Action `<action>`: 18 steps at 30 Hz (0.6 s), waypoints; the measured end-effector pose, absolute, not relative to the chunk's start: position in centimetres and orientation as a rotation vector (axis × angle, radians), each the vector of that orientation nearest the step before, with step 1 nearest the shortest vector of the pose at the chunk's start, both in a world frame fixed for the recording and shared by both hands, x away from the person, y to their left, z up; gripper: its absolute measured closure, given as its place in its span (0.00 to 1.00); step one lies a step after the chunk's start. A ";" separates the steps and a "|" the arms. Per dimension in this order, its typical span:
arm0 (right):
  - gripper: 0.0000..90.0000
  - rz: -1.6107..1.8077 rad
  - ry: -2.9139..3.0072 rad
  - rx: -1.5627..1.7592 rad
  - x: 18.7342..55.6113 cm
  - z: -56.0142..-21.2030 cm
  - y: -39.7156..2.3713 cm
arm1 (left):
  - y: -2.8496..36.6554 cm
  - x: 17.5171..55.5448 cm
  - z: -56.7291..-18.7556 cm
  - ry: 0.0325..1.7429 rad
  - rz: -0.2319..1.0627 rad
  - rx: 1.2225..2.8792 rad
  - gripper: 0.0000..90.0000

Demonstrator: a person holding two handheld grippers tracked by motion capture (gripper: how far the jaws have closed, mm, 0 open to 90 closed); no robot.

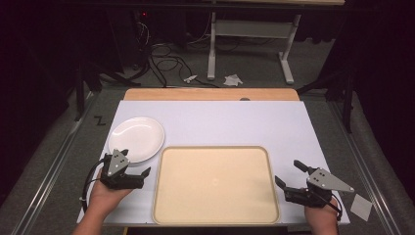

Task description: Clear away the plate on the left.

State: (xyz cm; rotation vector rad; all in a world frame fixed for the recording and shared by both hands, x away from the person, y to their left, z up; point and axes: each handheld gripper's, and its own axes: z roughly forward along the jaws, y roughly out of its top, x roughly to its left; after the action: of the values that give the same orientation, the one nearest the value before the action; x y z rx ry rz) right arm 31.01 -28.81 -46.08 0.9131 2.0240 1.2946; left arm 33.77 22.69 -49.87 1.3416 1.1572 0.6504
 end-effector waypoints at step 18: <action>0.18 1.306 2.034 0.904 31.4 -46.1 -28.5 | 20.1 36.4 -54.1 1.021 0.896 1.918 0.18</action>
State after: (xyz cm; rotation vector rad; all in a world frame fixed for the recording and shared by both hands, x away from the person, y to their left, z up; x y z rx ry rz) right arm 31.38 -28.55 -46.08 0.9039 2.0339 1.3061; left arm 36.42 20.13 -54.13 1.9182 1.0213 0.8965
